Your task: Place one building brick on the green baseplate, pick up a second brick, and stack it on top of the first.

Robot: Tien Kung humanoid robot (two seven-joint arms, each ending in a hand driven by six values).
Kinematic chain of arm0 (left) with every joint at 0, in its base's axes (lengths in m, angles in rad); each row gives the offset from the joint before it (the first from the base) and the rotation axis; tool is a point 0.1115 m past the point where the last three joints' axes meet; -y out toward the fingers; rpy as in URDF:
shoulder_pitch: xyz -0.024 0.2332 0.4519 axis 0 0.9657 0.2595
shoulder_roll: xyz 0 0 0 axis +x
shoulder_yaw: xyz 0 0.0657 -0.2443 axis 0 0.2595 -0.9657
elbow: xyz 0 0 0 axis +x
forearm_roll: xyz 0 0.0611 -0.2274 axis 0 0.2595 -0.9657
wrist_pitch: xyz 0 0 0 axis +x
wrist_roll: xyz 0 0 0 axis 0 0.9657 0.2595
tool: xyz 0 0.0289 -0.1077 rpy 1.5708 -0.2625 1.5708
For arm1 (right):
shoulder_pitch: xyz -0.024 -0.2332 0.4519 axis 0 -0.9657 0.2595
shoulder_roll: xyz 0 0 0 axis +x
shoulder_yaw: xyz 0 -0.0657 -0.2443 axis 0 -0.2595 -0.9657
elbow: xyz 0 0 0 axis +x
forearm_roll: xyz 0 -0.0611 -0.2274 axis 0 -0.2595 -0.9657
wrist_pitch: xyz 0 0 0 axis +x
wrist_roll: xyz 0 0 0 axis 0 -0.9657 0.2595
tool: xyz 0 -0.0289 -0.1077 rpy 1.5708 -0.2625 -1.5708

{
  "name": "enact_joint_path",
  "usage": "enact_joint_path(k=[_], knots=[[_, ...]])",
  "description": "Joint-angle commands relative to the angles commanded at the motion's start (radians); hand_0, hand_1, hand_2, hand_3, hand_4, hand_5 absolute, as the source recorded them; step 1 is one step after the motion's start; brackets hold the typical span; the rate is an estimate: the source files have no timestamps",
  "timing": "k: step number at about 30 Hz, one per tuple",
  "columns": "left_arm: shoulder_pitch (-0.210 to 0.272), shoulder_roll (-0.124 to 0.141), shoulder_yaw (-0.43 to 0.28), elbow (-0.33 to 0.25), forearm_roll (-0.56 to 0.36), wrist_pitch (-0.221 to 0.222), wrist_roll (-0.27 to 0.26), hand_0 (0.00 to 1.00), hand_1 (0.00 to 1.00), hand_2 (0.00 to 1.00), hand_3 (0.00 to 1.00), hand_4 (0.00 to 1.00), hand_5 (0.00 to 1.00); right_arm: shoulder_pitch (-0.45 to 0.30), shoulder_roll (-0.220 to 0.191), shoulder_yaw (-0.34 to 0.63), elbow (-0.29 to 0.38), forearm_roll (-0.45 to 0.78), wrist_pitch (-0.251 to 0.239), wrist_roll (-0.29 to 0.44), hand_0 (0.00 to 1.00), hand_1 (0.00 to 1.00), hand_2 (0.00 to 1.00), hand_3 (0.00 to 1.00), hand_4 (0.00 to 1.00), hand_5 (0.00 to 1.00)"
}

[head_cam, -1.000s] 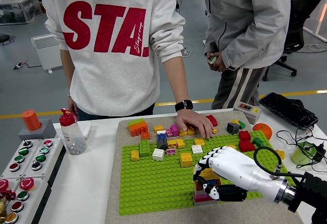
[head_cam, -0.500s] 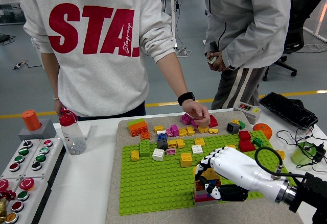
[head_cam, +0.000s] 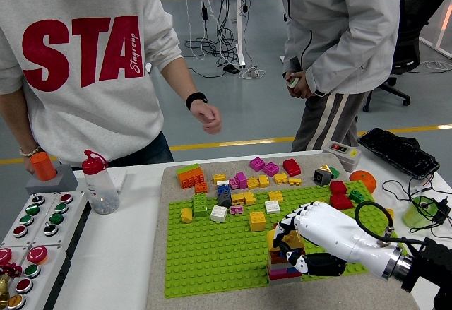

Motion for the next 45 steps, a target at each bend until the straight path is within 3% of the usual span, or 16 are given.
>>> enact_joint_path(k=[45], knots=[[-0.001, -0.001, -0.001, 0.000, 0.006, 0.000, 0.002, 0.662, 0.688, 0.689, 0.576, 0.290, 0.998, -0.015, 0.006, 0.001, 0.004, -0.003, 0.000, -0.008, 0.529, 0.566, 0.557, 0.522, 0.312, 0.349]])
